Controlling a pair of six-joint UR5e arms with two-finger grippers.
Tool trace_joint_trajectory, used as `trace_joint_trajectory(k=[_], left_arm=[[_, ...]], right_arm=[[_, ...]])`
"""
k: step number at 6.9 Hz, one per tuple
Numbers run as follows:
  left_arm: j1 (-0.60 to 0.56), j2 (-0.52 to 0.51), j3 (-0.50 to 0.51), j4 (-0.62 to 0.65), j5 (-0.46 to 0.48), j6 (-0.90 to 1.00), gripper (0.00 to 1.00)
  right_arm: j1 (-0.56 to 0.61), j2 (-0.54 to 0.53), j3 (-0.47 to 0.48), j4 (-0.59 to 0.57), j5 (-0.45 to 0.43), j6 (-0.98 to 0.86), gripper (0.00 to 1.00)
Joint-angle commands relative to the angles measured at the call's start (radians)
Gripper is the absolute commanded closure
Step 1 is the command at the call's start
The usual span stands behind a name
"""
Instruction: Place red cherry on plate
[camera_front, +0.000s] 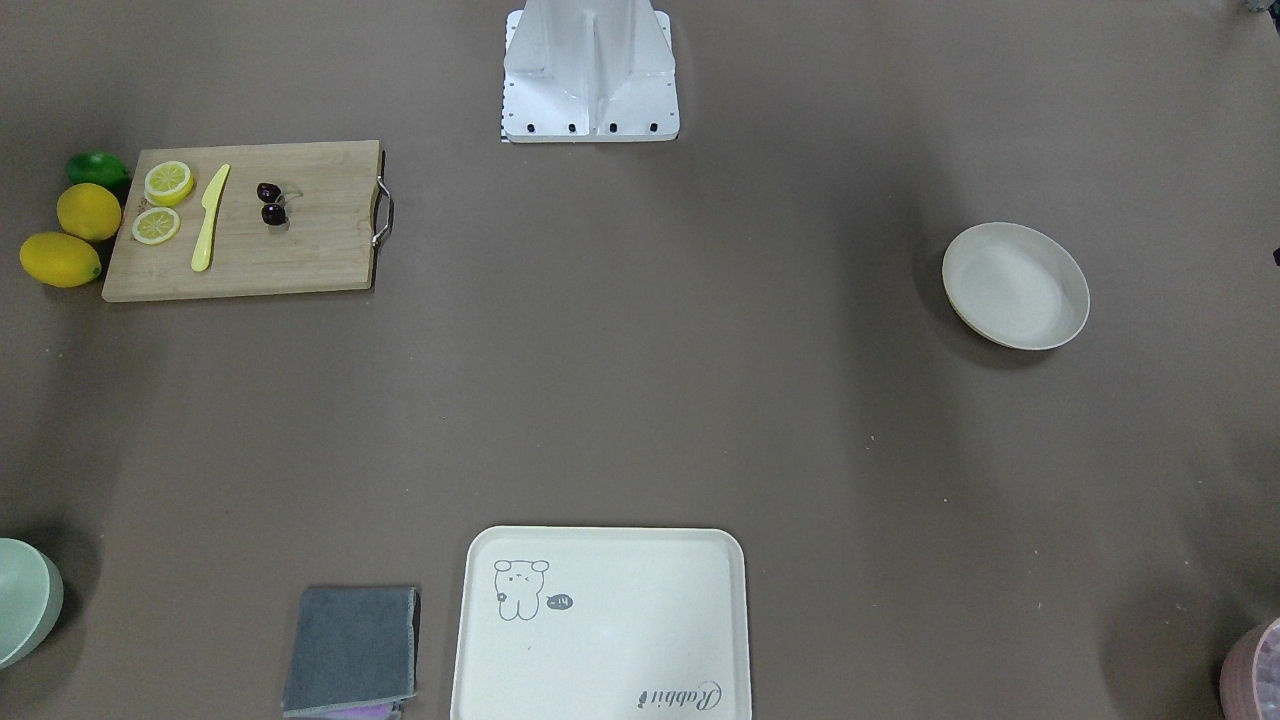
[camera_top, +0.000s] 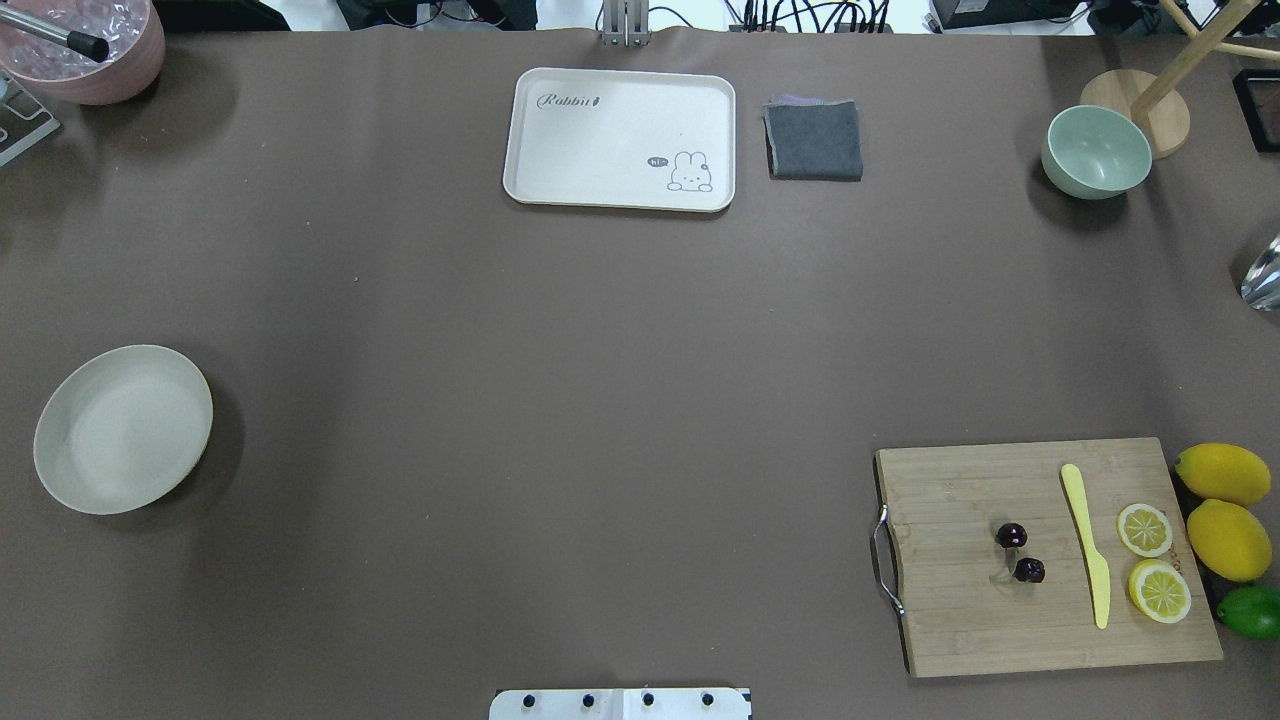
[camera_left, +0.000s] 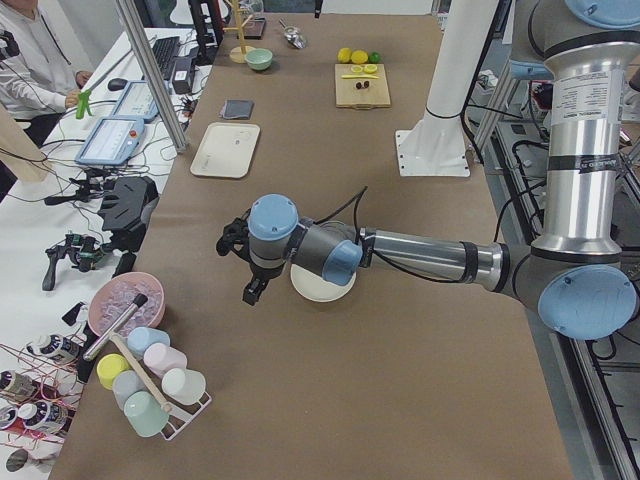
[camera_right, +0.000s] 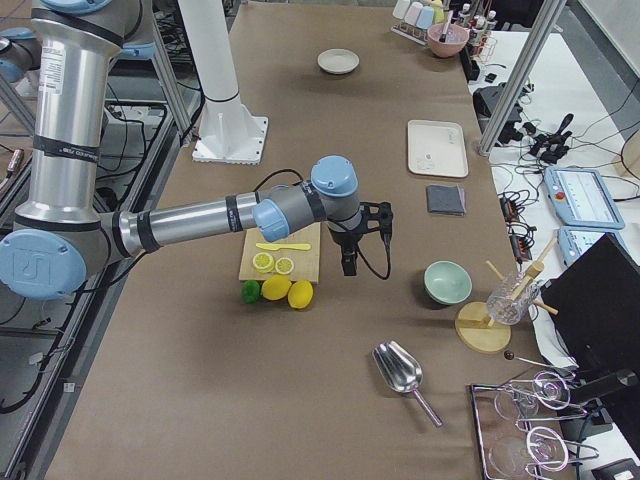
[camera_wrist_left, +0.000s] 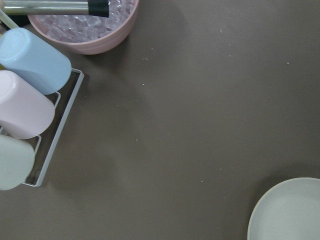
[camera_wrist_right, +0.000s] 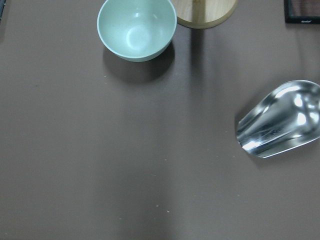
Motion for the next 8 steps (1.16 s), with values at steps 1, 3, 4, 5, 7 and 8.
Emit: trace_joint_trajectory(k=[1, 3, 4, 5, 7, 8], left_arm=[[0.127, 0.0, 0.049, -0.029, -0.016, -0.094, 0.02], [0.206, 0.011, 0.205, -0.327, -0.036, -0.265, 0.03], [0.244, 0.017, 0.284, -0.508, -0.033, -0.38, 0.05], [0.299, 0.022, 0.334, -0.661, -0.027, -0.494, 0.05], [0.362, 0.034, 0.415, -0.851, -0.013, -0.597, 0.19], [0.373, 0.034, 0.42, -0.864, -0.013, -0.614, 0.27]], right_arm=[[-0.121, 0.012, 0.008, 0.095, -0.035, 0.188, 0.0], [-0.13, 0.011, 0.025, 0.095, -0.032, 0.196, 0.0], [-0.132, 0.011, 0.025, 0.095, -0.033, 0.196, 0.0], [-0.132, 0.011, 0.025, 0.095, -0.032, 0.196, 0.0], [-0.13, 0.008, 0.025, 0.095, -0.035, 0.196, 0.0], [-0.13, 0.008, 0.025, 0.095, -0.035, 0.196, 0.0]])
